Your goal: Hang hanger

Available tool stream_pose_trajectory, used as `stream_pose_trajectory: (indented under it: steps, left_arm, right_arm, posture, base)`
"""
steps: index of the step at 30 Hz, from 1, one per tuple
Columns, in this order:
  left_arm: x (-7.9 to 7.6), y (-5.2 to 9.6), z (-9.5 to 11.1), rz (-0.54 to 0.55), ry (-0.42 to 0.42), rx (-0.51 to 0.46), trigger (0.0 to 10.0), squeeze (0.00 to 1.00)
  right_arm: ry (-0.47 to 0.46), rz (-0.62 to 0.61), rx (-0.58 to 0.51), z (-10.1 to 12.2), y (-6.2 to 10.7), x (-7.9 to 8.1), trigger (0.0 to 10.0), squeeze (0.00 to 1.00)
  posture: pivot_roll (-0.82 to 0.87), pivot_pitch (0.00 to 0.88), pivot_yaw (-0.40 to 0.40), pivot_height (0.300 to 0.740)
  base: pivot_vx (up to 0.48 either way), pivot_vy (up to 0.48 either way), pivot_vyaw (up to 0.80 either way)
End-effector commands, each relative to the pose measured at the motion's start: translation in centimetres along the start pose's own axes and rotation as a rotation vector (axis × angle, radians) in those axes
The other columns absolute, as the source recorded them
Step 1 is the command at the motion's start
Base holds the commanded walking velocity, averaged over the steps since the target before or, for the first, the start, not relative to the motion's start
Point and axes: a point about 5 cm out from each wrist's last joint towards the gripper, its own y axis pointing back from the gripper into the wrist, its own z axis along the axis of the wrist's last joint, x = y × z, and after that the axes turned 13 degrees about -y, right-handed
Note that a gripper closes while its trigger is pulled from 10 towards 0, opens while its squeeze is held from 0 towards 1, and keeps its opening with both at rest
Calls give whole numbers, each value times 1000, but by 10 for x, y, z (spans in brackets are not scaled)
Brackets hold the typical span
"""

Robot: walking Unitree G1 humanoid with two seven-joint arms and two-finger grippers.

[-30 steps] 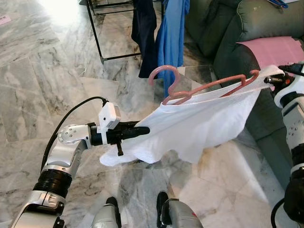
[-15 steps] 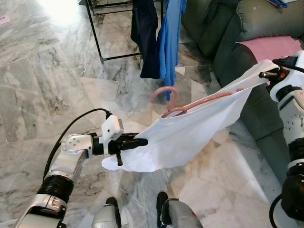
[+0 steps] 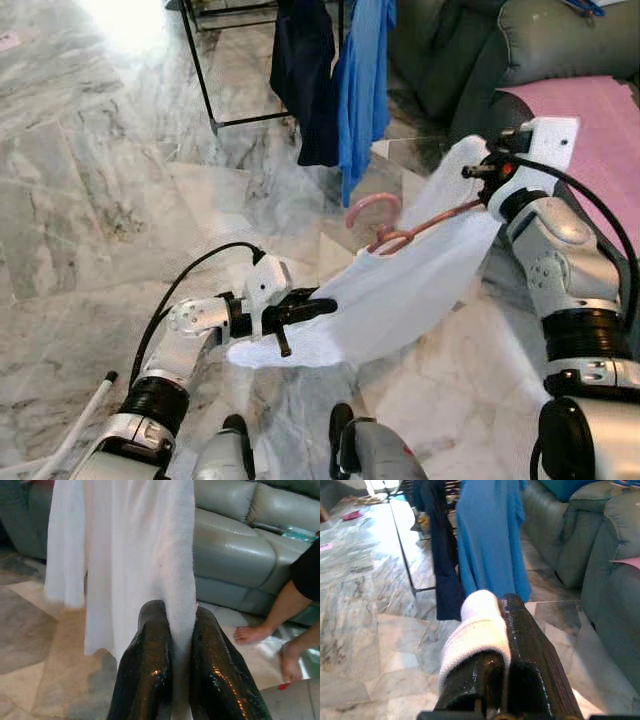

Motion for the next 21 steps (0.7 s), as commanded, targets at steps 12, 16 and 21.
stream_pose_trajectory:
  steps: [12, 16, 21]
  left_arm:
    - [-19, -27, 1, -44, -44, 4, 0, 0]
    - [-23, -32, 2, -53, -49, 3, 0, 0]
    - [-26, -36, 1, -59, -54, 9, 0, 0]
  right_arm:
    - [112, 230, 130, -26, 9, 61, 0, 0]
    - [117, 287, 173, -34, 12, 74, 0, 0]
    - [109, 321, 194, -38, 15, 85, 0, 0]
  posture:
    - [-83, 294, -84, 740]
    - [-82, 294, -85, 740]
    - [-81, 292, -84, 740]
  base:
    - [0, 0, 0]
    - [0, 0, 0]
    - [0, 0, 0]
